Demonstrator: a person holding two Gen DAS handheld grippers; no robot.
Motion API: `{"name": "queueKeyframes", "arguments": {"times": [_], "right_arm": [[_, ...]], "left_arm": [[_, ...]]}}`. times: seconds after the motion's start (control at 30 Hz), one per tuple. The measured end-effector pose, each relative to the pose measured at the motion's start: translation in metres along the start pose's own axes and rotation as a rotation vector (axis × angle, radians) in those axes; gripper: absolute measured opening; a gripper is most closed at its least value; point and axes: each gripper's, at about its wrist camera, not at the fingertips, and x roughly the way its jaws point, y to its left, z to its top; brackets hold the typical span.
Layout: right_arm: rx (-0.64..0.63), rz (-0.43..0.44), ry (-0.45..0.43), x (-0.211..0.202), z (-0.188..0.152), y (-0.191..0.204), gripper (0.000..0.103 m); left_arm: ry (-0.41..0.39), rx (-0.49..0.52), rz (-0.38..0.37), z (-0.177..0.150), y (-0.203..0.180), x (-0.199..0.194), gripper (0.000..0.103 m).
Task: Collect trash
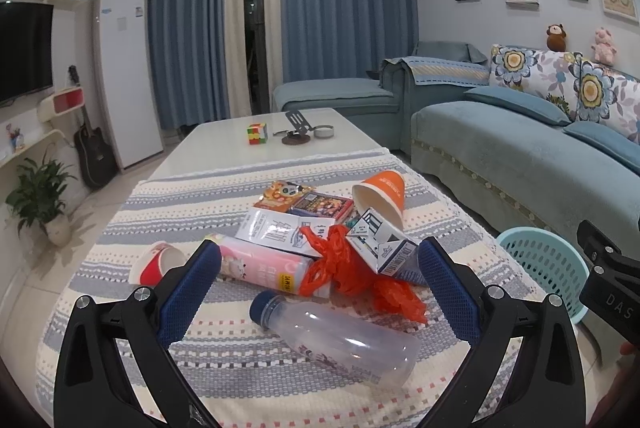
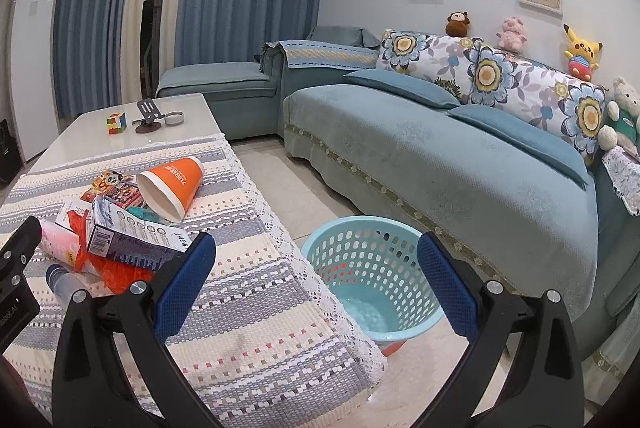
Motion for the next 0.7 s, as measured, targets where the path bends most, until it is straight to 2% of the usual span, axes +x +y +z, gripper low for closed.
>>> {"name": "queueKeyframes", "arguments": {"times": [0.53, 0.6, 0.7], "right_arm": [[0.02, 0.005, 0.003, 0.001, -0.001, -0.002, 0.095], [0.04, 0.012, 0.012, 0.002, -0.001, -0.006, 0.087], [0.085, 0.046, 0.027, 0.003, -0.001, -0.013, 0.086]], "left_arm": [[0.012, 0.014, 0.027, -0.002, -0.006, 0.0, 0.096], [0.015, 0.019, 0.039, -0.003, -0.01, 0.0, 0.096], [0.006, 0.029, 0.072, -0.002, -0.016, -0.003, 0.096]]}}
